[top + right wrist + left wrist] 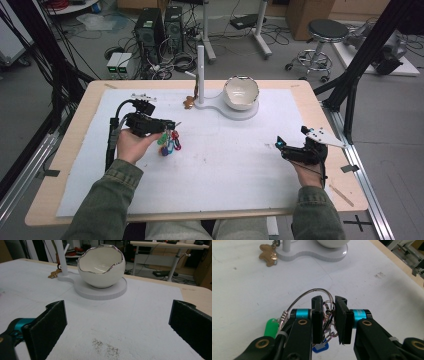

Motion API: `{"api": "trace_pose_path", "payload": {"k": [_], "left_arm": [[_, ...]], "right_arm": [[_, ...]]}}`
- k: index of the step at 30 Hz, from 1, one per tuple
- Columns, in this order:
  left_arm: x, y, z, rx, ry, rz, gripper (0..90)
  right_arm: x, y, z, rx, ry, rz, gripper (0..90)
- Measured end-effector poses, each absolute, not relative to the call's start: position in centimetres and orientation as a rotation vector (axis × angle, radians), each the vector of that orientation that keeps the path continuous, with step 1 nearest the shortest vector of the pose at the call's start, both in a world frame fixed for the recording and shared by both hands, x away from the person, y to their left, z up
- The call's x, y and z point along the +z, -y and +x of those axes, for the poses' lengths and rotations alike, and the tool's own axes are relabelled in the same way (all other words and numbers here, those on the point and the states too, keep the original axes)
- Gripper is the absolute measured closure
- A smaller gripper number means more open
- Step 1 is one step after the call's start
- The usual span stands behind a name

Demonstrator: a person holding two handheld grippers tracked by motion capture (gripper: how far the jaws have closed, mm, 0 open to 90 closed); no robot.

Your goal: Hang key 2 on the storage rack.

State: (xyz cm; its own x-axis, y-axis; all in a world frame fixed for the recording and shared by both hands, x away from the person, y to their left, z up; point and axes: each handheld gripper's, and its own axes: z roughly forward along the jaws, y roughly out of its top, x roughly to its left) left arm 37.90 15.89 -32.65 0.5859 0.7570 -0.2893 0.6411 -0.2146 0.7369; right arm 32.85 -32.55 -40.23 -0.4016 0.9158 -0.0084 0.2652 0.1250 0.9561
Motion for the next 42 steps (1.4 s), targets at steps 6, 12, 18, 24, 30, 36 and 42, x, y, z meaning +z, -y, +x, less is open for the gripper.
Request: {"api": "trace_pose_path", "payload": {"k": [6, 12, 18, 24, 30, 36, 42], "left_arm": [[-31.2, -16.0, 38.0, 0.182, -1.103, 1.910, 77.1], [-29.9, -15.7, 38.1, 0.199, -1.081, 1.916, 77.1], [-28.5, -15.5, 38.5, 0.196, -1.066, 1.899, 77.1], [-27.4, -14.9, 38.9, 0.201, -1.058, 1.902, 77.0], [-26.2, -14.2, 39.4, 0.203, -1.039, 1.909, 77.0], [-25.1, -13.3, 39.9, 0.209, -1.021, 1.917, 77.0], [-24.2, -12.6, 40.1, 0.213, -1.006, 1.919, 77.0]], "right_arm": [[-40.2, 32.6, 32.8, 1.302, -1.764, 1.148, 0.7], [-40.2, 32.6, 32.8, 1.304, -1.763, 1.148, 0.7], [-40.2, 32.6, 32.8, 1.305, -1.762, 1.149, 0.7], [-40.2, 32.6, 32.8, 1.307, -1.762, 1.148, 0.6], [-40.1, 32.7, 32.7, 1.314, -1.753, 1.155, 0.6], [-40.1, 32.9, 32.7, 1.319, -1.746, 1.161, 0.6], [-40.1, 32.9, 32.7, 1.320, -1.743, 1.164, 0.6]]}}
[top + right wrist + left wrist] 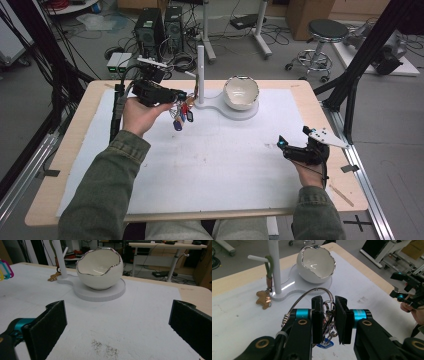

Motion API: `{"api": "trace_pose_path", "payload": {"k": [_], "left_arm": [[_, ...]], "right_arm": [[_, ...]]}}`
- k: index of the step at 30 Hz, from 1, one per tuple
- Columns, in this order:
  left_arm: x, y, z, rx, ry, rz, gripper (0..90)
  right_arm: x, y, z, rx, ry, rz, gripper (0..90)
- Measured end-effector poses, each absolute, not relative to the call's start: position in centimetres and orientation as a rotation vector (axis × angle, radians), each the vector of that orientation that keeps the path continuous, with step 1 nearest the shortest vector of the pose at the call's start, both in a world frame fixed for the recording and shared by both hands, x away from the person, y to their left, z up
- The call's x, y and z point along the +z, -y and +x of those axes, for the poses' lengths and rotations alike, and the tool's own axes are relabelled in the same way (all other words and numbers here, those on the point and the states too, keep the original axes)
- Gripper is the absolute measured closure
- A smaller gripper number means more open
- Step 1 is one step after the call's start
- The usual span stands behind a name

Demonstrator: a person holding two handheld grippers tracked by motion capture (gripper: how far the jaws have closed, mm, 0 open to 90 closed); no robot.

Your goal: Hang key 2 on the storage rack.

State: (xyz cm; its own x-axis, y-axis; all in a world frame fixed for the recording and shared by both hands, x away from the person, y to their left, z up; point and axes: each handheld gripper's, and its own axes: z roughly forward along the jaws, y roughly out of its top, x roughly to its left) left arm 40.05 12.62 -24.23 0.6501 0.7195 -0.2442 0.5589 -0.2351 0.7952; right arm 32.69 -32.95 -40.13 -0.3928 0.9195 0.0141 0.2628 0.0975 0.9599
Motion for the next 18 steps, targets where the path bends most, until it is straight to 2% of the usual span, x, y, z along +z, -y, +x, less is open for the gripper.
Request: {"api": "trace_pose_path", "payload": {"k": [18], "left_arm": [[-21.4, -12.0, 41.2, 0.208, -0.992, 1.912, 77.0]], "right_arm": [[-40.1, 33.0, 32.6, 1.319, -1.742, 1.174, 0.6]]}}
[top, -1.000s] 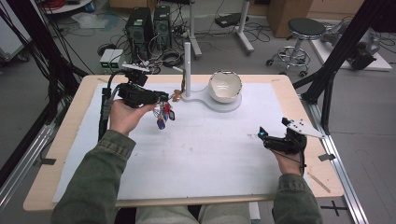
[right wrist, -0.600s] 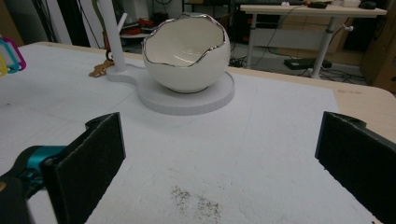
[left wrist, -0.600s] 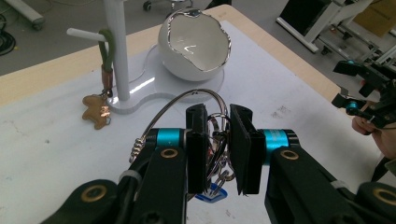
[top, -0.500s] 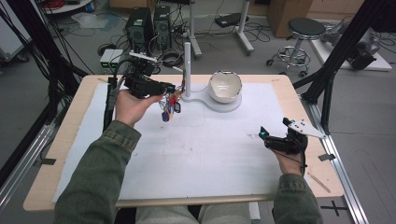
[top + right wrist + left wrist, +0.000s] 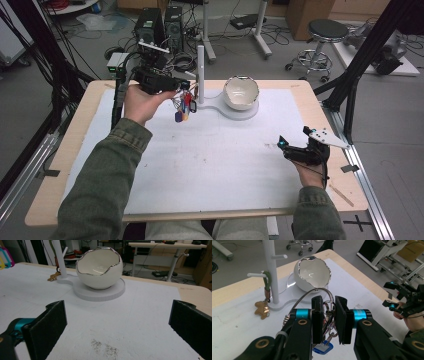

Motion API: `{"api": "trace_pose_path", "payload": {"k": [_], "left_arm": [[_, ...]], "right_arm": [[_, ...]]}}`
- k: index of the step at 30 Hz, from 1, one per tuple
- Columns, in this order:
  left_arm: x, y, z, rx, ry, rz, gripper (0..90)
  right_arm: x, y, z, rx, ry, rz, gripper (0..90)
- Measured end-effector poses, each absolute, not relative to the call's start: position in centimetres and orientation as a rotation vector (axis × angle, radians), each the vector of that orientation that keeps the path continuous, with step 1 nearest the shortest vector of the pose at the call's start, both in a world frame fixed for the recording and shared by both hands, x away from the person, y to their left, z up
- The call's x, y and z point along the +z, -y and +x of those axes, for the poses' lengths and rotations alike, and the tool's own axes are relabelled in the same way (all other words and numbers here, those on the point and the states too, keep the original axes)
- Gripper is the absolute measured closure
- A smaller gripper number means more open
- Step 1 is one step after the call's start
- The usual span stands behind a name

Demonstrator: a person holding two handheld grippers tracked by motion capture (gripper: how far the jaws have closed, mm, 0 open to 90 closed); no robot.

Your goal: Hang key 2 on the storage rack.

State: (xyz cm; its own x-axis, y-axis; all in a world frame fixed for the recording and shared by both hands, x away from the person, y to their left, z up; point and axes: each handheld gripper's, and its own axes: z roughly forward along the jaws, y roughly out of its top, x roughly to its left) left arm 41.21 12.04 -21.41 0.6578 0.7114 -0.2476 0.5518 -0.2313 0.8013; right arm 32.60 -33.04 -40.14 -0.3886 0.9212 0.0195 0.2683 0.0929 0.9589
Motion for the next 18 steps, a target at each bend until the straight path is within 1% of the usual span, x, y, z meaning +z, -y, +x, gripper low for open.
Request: {"api": "trace_pose_path", "payload": {"k": [10, 18], "left_arm": [[-20.2, -11.7, 42.6, 0.207, -1.002, 1.903, 77.0], [-19.6, -11.6, 44.1, 0.163, -1.000, 1.880, 77.0]], "right_arm": [[-40.2, 33.1, 32.6, 1.319, -1.742, 1.169, 0.6], [-40.2, 33.1, 32.7, 1.317, -1.742, 1.167, 0.7]]}}
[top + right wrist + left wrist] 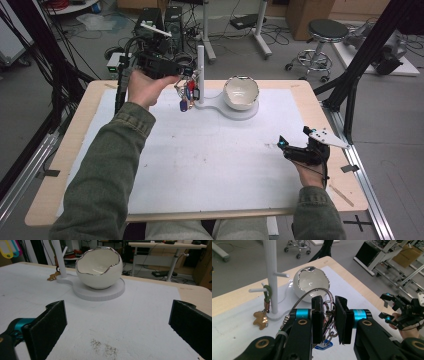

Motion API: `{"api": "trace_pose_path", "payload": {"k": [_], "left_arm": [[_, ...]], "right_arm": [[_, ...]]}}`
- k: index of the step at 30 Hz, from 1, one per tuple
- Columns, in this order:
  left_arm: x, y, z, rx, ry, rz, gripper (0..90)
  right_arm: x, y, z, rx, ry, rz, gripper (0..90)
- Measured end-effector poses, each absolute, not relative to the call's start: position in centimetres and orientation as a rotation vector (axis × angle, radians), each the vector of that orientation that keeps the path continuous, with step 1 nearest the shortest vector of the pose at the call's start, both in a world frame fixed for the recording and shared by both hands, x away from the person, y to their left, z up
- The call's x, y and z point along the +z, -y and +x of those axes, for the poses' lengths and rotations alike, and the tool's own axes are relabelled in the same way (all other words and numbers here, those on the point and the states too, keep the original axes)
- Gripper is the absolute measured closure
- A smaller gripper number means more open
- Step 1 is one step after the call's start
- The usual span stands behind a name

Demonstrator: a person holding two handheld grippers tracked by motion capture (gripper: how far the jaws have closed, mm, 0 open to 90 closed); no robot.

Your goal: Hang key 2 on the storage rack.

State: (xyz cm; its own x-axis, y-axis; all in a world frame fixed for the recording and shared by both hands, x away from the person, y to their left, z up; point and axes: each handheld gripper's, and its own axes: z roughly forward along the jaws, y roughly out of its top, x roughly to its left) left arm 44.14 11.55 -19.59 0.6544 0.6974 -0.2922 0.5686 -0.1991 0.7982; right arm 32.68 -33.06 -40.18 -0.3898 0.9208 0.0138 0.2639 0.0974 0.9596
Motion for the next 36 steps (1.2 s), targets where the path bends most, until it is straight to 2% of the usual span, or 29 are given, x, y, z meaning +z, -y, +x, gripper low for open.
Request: {"api": "trace_pose_path", "payload": {"k": [19, 36], "left_arm": [[-21.2, -10.5, 47.7, 0.089, -1.003, 1.886, 77.0], [-22.6, -11.0, 50.4, 0.057, -1.053, 1.810, 77.1]], "right_arm": [[-40.3, 33.0, 32.6, 1.316, -1.754, 1.163, 0.6], [-40.3, 33.1, 32.6, 1.313, -1.753, 1.167, 0.7]]}}
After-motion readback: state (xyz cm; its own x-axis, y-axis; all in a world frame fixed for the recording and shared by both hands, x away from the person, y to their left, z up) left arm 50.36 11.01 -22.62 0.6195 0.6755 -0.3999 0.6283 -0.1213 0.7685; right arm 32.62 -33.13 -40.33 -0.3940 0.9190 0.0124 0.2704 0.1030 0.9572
